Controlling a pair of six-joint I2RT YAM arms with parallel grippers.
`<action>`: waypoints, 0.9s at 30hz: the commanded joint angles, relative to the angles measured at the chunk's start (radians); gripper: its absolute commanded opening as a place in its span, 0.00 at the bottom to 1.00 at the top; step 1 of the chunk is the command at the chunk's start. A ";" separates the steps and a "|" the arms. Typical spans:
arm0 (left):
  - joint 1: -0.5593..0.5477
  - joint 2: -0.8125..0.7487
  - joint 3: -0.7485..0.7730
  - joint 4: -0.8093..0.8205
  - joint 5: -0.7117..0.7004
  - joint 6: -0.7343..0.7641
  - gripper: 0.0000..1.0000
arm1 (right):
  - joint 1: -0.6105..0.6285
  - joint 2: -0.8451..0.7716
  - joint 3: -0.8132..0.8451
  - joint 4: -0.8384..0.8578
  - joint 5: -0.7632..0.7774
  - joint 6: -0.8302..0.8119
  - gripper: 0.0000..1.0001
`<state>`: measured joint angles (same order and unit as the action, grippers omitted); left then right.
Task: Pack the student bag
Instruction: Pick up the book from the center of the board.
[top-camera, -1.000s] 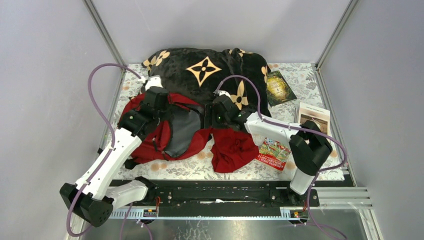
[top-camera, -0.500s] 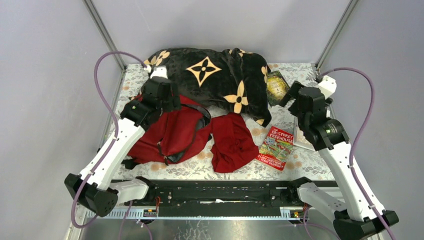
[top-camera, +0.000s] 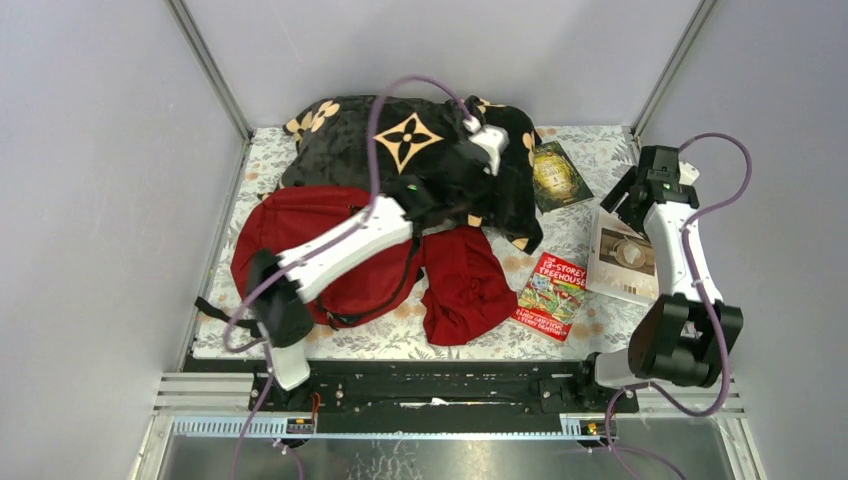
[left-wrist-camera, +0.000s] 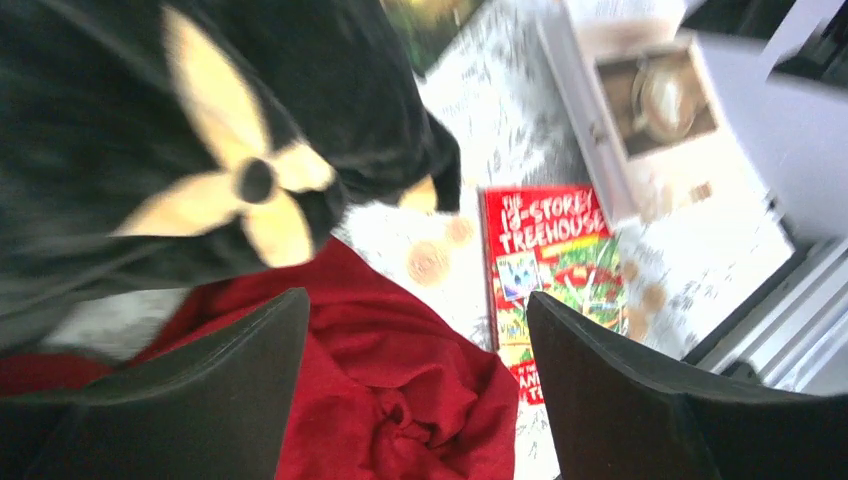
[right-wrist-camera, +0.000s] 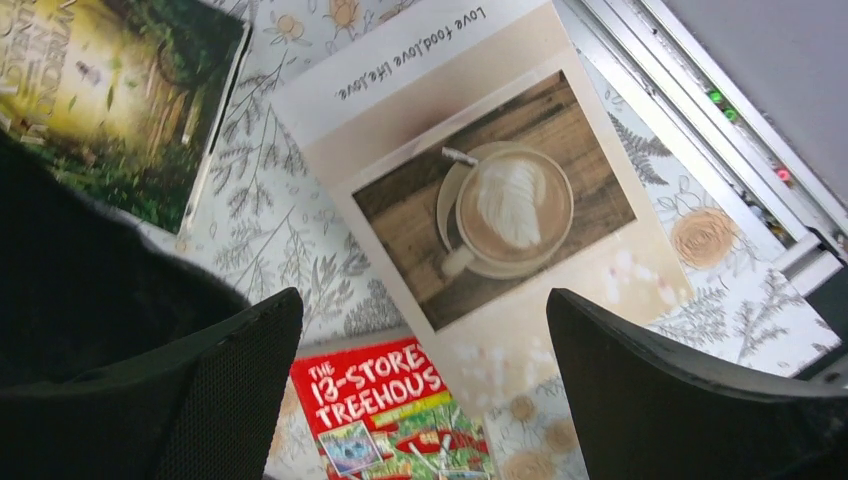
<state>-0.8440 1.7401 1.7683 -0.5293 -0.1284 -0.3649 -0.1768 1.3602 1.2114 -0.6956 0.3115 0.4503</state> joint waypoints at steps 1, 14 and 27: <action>-0.043 0.189 0.065 0.098 0.141 -0.045 0.88 | -0.063 0.083 0.069 0.072 -0.110 -0.007 1.00; -0.108 0.522 0.227 0.135 0.327 -0.151 0.93 | -0.174 -0.026 -0.160 0.202 -0.301 0.045 1.00; -0.110 0.487 -0.054 0.261 0.304 -0.270 0.85 | -0.165 -0.423 -0.420 0.013 -0.399 0.095 0.98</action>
<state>-0.9531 2.2311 1.7031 -0.3546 0.1757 -0.5831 -0.3470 1.0088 0.8486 -0.6014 -0.0315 0.5095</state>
